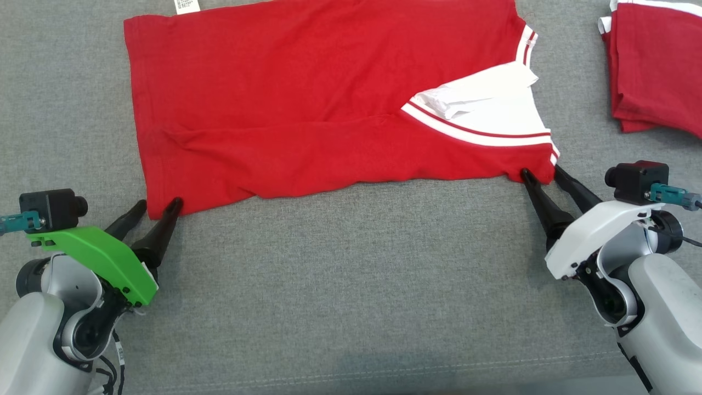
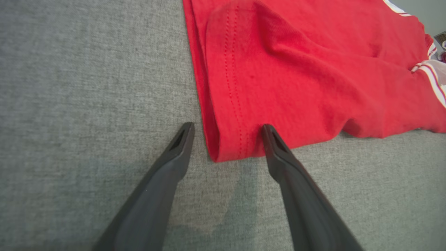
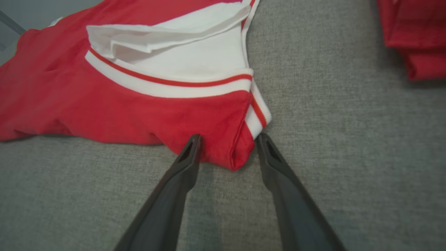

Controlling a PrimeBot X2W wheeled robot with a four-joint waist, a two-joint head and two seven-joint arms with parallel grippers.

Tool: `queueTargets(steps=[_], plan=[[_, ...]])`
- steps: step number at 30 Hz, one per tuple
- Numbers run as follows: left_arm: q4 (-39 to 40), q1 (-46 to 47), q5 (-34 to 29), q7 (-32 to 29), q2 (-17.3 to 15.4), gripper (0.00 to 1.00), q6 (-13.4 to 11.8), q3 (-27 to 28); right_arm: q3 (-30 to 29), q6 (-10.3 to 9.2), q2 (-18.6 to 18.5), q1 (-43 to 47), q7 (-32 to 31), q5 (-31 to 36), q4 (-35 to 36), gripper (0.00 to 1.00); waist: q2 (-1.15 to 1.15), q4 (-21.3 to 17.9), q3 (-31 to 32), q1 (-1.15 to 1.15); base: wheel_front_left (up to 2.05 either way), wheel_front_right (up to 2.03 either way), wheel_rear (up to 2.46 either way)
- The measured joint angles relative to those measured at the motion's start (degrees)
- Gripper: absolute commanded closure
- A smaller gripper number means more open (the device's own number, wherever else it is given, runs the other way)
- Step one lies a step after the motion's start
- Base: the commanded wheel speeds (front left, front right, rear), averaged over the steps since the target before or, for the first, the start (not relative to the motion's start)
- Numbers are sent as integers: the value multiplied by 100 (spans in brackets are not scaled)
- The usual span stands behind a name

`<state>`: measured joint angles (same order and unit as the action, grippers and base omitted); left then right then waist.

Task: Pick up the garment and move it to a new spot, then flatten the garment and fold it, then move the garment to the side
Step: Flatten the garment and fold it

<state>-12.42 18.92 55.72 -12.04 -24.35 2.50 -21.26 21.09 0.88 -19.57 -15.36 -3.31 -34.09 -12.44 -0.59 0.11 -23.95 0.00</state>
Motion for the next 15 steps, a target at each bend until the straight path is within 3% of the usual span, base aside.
queueTargets(steps=[4, 5, 6, 7, 8, 9, 15], plan=[[-74, 49, 0, 0, 23, 0, 0, -43, 53, 38, 59, -60, -1, -1, -52, 57, 0, 1, 3, 0, 0, 0, 0], [-103, 79, 0, 0, 24, 24, 1, -46, 57, 56, 73, -62, -1, -1, -59, 64, 0, 0, 5, 0, 0, 0, 0], [-129, 108, 0, 0, 29, 24, 3, -58, 62, 59, 78, -62, -1, -1, -64, 64, 0, -3, 6, 0, 0, 0, 0], [-148, 123, 1, 0, 37, 53, 9, -64, 68, 63, 80, -64, -1, -2, -65, 72, 0, -5, 8, 0, 0, 0, 0], [-160, 131, 9, -1, 48, 86, 24, -76, 67, 80, 90, -64, 0, -22, -67, 92, 0, -9, 10, 0, 0, 0, 0], [-168, 134, 13, -1, 63, 100, 53, -81, 68, 105, 113, -64, 0, -43, -73, 100, 0, -12, 14, 0, 0, 0, 0], [-257, 134, 58, -79, 119, 100, 159, -114, 30, 164, 151, -58, 10, -191, -142, 100, 0, -32, 96, 0, 0, 0, 0]])
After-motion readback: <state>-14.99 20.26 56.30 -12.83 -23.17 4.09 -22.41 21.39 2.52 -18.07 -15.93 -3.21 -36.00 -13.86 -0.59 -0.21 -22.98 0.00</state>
